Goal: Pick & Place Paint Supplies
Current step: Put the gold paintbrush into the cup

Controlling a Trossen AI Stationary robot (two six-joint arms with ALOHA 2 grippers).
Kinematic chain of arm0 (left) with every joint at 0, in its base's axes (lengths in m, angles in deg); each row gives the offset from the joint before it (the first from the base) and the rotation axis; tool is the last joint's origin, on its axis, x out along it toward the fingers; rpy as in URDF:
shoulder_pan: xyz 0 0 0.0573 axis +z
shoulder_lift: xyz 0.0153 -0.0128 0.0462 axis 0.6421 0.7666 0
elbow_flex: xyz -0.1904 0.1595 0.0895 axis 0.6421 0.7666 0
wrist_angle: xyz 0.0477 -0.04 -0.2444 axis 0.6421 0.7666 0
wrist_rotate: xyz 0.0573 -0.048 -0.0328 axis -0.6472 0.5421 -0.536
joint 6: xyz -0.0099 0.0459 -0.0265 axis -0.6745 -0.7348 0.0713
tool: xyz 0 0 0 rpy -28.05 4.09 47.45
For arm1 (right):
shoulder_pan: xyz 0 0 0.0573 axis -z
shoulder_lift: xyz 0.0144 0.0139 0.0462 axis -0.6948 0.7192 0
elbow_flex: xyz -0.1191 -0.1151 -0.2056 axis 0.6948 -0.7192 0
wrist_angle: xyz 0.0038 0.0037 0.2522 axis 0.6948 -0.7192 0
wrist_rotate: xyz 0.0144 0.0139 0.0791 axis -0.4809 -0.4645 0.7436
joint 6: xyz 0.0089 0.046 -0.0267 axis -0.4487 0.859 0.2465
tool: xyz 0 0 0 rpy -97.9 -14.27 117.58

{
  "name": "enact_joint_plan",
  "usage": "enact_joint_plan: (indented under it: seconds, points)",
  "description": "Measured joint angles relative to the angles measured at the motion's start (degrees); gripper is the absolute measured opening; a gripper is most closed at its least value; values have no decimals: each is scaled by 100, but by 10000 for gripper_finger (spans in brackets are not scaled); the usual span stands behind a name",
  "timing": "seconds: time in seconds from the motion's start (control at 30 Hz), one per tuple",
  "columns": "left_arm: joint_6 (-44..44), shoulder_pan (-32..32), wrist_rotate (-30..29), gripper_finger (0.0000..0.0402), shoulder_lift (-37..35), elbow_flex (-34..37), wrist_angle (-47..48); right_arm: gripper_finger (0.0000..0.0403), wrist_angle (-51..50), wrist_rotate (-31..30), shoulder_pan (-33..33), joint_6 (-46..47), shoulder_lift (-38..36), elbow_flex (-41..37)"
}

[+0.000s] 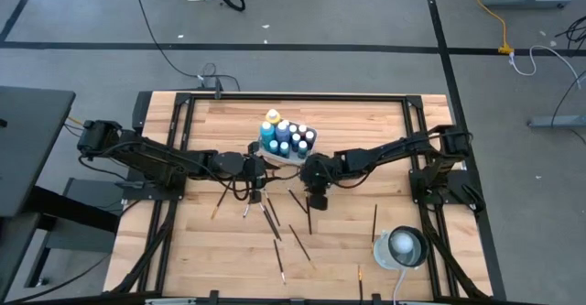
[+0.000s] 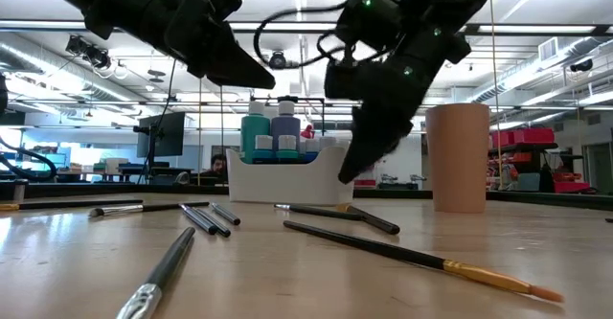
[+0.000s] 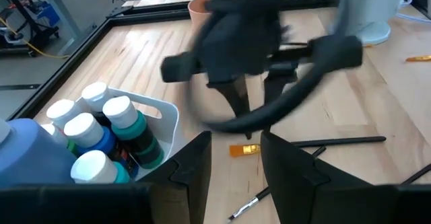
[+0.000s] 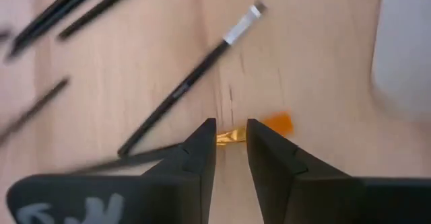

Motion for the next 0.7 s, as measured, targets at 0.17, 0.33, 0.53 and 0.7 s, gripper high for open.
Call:
enact_joint_plan:
  seconds: [0.17,0.33,0.53,0.7]
  points:
    - [114,0,1,138,-2,2,-21,94,42,-93,2,1068,71,3]
    - [254,0,1,138,-2,4,-32,119,181,-314,62,1197,132,-2]
    - [261,0,30,138,-2,4,-25,150,257,-324,93,1369,301,10]
    - [251,-2,33,138,-2,7,-2,157,89,-362,87,1435,402,4]
